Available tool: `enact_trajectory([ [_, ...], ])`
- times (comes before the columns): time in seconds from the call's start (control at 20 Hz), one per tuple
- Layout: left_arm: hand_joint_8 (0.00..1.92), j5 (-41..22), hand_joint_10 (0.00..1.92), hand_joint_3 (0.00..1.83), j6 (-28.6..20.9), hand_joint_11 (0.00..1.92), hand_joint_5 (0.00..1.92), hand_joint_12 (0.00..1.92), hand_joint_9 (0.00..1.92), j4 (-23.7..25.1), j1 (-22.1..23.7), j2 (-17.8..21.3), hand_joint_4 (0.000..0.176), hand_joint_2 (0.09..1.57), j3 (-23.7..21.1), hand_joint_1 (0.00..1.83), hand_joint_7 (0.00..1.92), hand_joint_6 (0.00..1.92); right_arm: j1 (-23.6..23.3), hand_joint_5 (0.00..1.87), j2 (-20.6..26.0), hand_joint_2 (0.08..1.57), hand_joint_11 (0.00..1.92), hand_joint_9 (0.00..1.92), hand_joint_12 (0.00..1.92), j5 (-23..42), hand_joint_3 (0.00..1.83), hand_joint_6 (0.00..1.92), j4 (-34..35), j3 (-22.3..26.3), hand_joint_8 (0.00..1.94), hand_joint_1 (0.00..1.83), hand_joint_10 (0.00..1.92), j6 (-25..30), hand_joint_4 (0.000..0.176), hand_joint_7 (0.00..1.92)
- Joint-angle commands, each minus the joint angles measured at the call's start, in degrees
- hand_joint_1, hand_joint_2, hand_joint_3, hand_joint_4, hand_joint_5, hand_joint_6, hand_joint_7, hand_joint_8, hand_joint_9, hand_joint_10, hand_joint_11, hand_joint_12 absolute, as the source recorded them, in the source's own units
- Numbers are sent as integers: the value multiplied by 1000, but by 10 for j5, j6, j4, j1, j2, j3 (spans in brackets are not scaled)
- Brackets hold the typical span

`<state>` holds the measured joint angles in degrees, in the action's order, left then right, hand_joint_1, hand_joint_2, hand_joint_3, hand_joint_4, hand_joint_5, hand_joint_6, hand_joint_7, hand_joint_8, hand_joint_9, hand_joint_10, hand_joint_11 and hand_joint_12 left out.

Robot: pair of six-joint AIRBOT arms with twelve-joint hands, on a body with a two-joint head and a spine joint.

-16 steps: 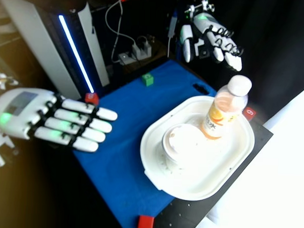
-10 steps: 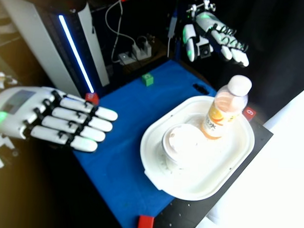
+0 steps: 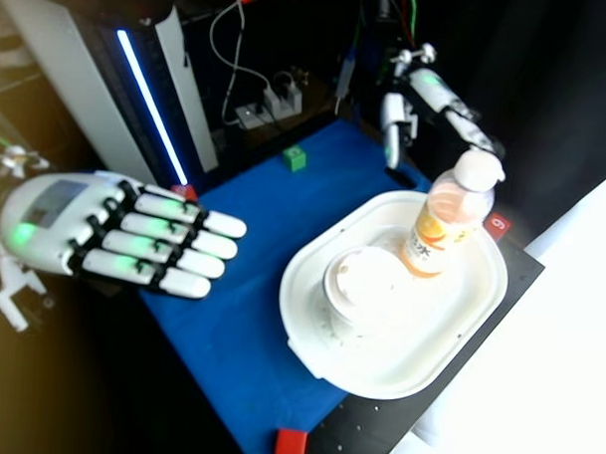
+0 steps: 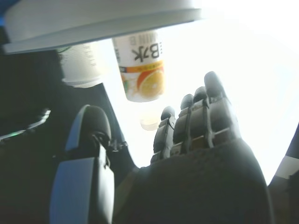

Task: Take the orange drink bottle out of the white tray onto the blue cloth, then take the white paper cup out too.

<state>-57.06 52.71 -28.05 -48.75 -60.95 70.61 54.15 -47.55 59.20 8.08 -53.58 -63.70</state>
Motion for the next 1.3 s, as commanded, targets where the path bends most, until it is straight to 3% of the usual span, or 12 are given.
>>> enact_trajectory([
  [0.0,0,-51,0,0,-4,0,0,836,0,5,12,-5,124,1132,8,619,0,0,-7,0,0,1390,0,0,0,69,0,0,1,-2,0,136,0,-1,0,0],
  [0.5,0,92,0,0,-71,0,0,4,0,12,96,-104,176,903,144,611,0,0,-5,0,-4,1355,0,0,0,67,0,0,1,-2,0,316,0,-1,0,0],
  [0.6,9,103,49,33,-90,0,0,1041,106,18,96,-117,130,898,161,703,55,0,-5,0,-4,1352,0,0,0,67,0,0,1,-1,0,354,0,-1,0,0],
  [0.7,316,109,687,14,-90,22,436,1726,377,17,96,-121,0,1057,166,917,535,322,-3,0,-4,1343,0,0,0,67,0,0,1,0,0,403,0,-1,0,0],
  [0.75,508,109,998,7,-91,141,738,1730,420,18,96,-121,0,1170,165,1013,650,1054,-3,0,-4,1329,0,0,0,67,0,0,1,0,0,471,0,-1,0,0],
  [0.85,1496,104,1432,2,-96,345,874,1866,482,21,96,-121,0,1235,165,1160,624,1157,0,0,-4,1329,0,0,0,67,0,0,3,1,0,477,0,-1,0,0],
  [0.95,1207,91,1503,0,-106,239,770,1919,324,33,96,-117,68,1226,161,971,451,1311,2,0,-4,1323,0,0,0,67,0,0,5,2,0,486,0,-1,0,0],
  [1.0,1499,83,1501,4,-106,311,770,1912,397,37,97,-114,3,1267,155,1089,565,1315,3,0,-4,1316,0,0,0,67,0,0,6,2,0,519,0,-1,0,0],
  [1.1,1438,64,1375,1,-106,277,714,1856,423,48,98,-106,37,1279,144,1078,596,1416,3,0,-5,1322,0,0,0,67,0,0,6,2,0,517,0,-1,16,0],
  [1.15,1159,51,1320,0,-108,392,701,1767,473,57,100,-101,141,1259,136,922,522,1407,3,0,-5,1324,0,0,0,67,0,0,6,2,0,485,0,-1,22,0],
  [1.2,1055,30,1299,0,-115,457,688,1739,511,71,101,-95,149,1262,127,890,534,1421,3,0,-5,1332,0,0,0,67,0,0,6,3,0,458,0,-1,19,0],
  [1.25,1431,12,1488,0,-122,606,683,1885,635,82,102,-88,0,1256,119,1110,727,1278,3,0,-5,1340,0,0,0,67,4,0,6,3,0,413,0,-1,6,0],
])
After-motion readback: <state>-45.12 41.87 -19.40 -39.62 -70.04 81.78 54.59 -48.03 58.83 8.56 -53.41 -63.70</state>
